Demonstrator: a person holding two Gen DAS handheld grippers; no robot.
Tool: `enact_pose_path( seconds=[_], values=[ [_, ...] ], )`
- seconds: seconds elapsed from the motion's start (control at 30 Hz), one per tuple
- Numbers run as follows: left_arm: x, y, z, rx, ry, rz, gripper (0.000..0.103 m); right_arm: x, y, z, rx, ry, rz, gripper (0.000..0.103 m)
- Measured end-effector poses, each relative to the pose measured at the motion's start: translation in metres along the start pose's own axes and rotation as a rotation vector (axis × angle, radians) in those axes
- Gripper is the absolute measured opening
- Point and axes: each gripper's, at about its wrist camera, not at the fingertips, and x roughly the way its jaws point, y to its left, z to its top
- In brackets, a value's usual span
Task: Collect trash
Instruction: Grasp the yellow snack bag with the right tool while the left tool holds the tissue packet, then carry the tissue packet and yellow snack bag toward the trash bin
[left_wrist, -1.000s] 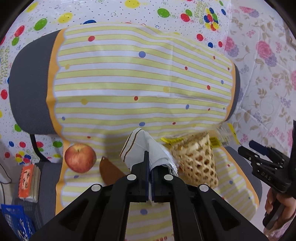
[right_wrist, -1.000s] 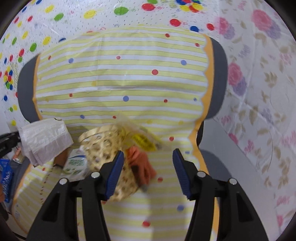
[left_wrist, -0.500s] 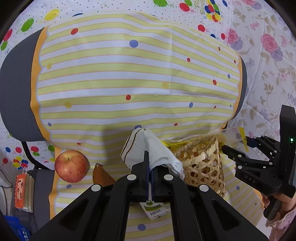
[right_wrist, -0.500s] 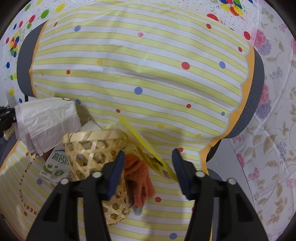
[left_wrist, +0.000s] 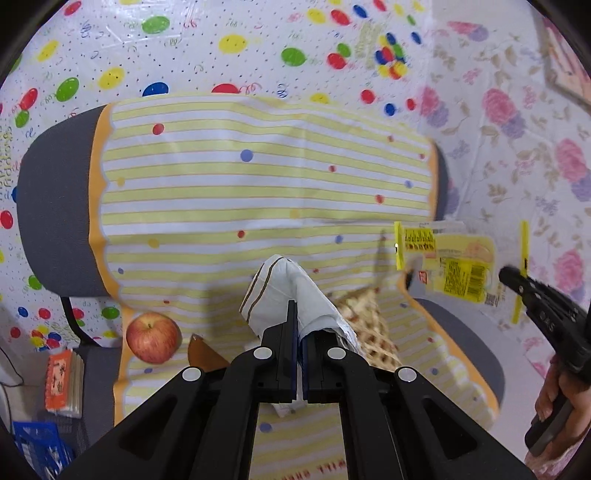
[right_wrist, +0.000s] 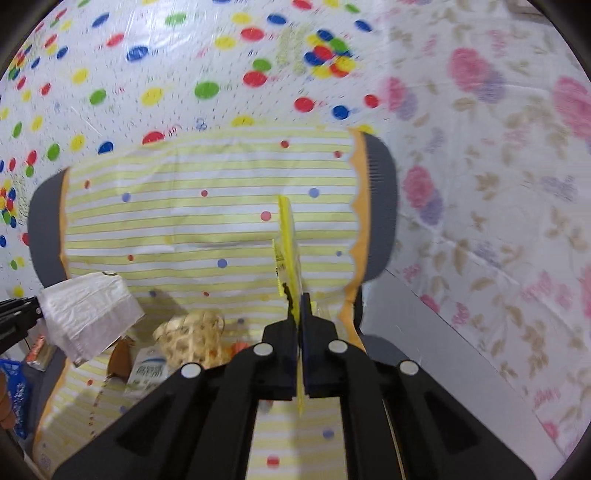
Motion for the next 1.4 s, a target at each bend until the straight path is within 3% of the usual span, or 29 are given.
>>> enact_pose_path(
  seconds=[0.3,0.47,0.63,0.93,1.4],
  values=[
    [-0.047,-0.024,-0.068,0.018,0.026,-0.069,0.001,-0.082,-0.004,-0.073,0.099,0.034,0.031,0.002],
    [-0.066,-0.042,-0.1,0.076,0.031,-0.07,0.001,-0.108,-0.001,-0.103,0.131,0.036,0.023,0.002],
    [-0.08,-0.062,-0.128,0.119,0.045,-0.118,0.002,-0.132,0.001,-0.128,0.142,0.059,0.002,0.002],
    [-0.089,-0.092,-0.159,0.165,0.09,-0.242,0.002,-0.182,-0.007,-0.157,0.156,0.075,-0.092,0.002],
    [-0.113,-0.163,-0.209,0.319,0.155,-0.456,0.002,-0.277,-0.032,-0.215,0.245,0.136,-0.302,0.002]
  ],
)
